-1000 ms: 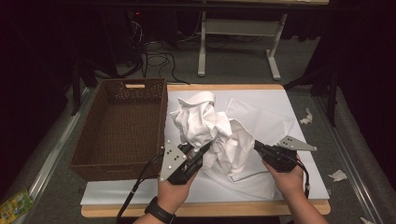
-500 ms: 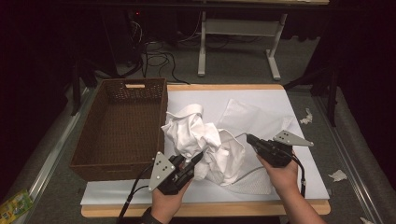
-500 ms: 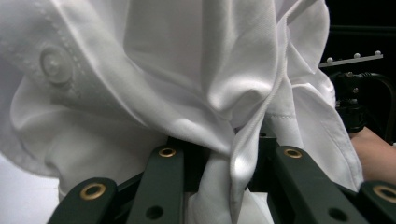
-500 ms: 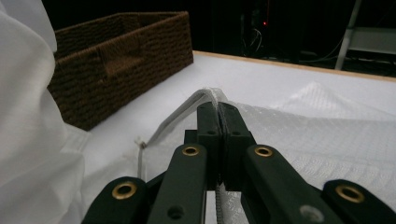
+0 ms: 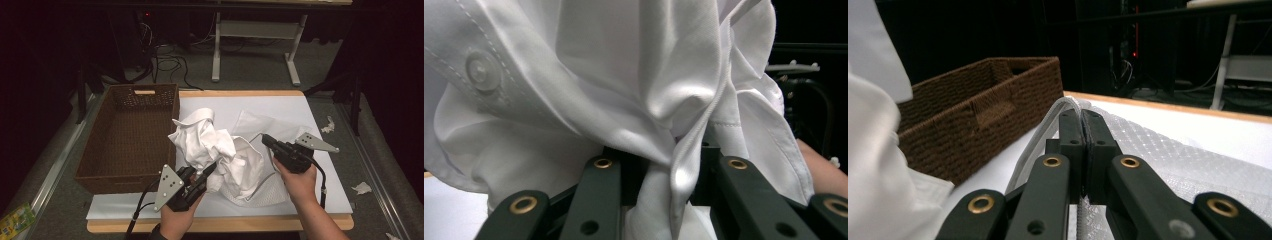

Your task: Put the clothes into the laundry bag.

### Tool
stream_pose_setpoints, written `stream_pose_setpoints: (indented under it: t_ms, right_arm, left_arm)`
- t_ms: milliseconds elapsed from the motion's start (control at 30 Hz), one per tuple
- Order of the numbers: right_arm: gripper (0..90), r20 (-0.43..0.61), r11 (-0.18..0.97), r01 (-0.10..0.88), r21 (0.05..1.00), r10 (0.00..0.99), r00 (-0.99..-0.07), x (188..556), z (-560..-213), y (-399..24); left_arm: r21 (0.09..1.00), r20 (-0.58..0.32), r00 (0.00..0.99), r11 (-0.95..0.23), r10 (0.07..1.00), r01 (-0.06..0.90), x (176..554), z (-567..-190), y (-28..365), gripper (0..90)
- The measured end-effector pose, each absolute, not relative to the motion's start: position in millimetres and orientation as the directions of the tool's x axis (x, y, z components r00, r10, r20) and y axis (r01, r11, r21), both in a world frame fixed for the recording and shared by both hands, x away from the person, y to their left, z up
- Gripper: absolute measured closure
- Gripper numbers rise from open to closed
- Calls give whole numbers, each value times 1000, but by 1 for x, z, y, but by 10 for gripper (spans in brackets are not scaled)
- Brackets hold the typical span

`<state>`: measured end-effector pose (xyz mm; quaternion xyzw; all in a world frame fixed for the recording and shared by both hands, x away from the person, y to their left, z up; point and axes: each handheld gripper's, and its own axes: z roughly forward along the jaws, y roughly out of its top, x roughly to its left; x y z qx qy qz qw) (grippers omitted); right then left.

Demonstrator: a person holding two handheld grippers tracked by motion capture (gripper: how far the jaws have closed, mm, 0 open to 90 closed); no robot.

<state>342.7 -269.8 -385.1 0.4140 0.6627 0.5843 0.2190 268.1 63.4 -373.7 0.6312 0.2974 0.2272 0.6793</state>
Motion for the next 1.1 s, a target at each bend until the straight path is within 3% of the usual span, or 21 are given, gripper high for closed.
stream_pose_setpoints:
  t_ms: [467,800,1100]
  right_arm:
    - [895,193,17,353,935,811,-552,338,-403,-281]
    - [895,199,18,358,933,805,-559,336,-405,-287]
    - [895,204,27,356,934,777,-595,329,-401,-278]
  left_arm:
    - [983,-158,739,35,655,180,274,-415,11,732]
    - [967,-47,717,-148,695,206,298,-456,-25,732]
    - [930,101,671,-309,735,199,325,-464,-30,732]
